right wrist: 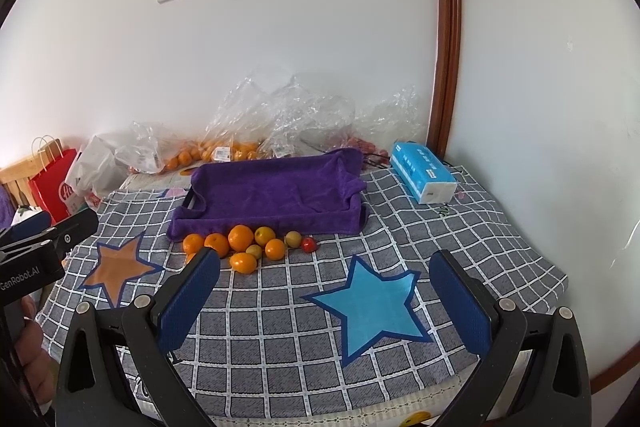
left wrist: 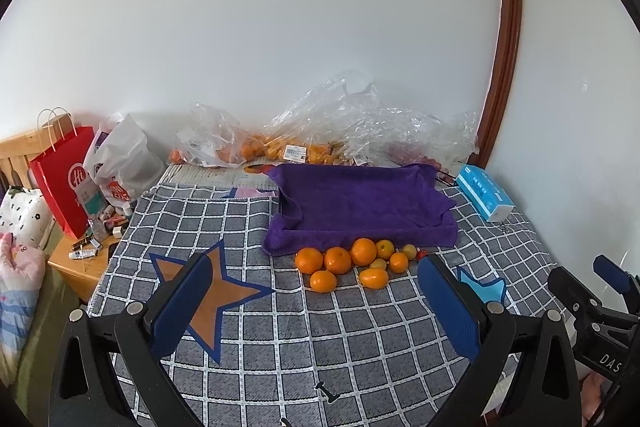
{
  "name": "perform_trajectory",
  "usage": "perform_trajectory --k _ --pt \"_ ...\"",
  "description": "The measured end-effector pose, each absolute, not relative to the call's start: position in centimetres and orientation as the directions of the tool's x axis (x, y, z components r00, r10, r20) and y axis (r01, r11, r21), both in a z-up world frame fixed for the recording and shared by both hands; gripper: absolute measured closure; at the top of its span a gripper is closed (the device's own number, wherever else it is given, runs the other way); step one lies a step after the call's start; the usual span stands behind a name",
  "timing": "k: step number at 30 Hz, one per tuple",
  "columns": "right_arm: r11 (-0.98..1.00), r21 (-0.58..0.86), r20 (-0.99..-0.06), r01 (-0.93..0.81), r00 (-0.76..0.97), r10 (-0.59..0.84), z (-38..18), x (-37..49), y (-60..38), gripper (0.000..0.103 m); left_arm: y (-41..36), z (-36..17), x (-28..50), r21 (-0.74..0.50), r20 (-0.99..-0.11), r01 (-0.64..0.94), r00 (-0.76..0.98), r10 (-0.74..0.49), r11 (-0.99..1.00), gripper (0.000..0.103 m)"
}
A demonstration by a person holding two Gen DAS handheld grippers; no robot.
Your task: Organize fruits
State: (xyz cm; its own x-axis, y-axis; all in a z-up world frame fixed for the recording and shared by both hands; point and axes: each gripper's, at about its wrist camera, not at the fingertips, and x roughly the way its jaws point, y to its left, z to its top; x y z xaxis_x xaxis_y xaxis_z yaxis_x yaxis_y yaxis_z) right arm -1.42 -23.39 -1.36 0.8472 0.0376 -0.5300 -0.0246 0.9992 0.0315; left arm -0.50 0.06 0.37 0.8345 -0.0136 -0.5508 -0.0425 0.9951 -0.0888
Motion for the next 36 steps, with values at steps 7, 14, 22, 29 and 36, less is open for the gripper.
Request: perform_trajectory --k 7,14,22,29,36 --pt "0.999 0.024 -0.52 -0.028 0.854 0.036 -1.2 -1.5 -23.1 0.0 0.1 0.2 -0.5 -0.093 -0.548 -0.025 0.836 -0.03 0.995 0.0" --pt "0.999 0.006 -0.521 -0.038 0.853 0.036 -1.5 -1.0 -22.7 0.0 0.2 0.2 -0.3 -0.094 -0.547 -0.021 0.837 -0.033 0.995 0.0" --pt "0.998 0.043 -0.539 -0.055 0.839 0.069 -2.3 0.6 -22.6 0.0 1.4 -0.8 0.5 -0.105 -0.555 -0.064 0.832 -0.005 0.992 0.0" --pt "0.993 0.095 -0.588 -0.067 0.801 0.11 -4.2 3.1 -22.7 0.0 2.9 -2.4 2.2 -0.106 -0.567 -0.054 0.824 -0.016 0.993 0.0" --pt "0.995 0.074 -0.628 -0.065 0.772 0.097 -7.4 5.7 -22.4 0.0 4.5 -5.0 4.3 -0.12 -0.596 -0.052 0.803 -0.03 0.991 0.0"
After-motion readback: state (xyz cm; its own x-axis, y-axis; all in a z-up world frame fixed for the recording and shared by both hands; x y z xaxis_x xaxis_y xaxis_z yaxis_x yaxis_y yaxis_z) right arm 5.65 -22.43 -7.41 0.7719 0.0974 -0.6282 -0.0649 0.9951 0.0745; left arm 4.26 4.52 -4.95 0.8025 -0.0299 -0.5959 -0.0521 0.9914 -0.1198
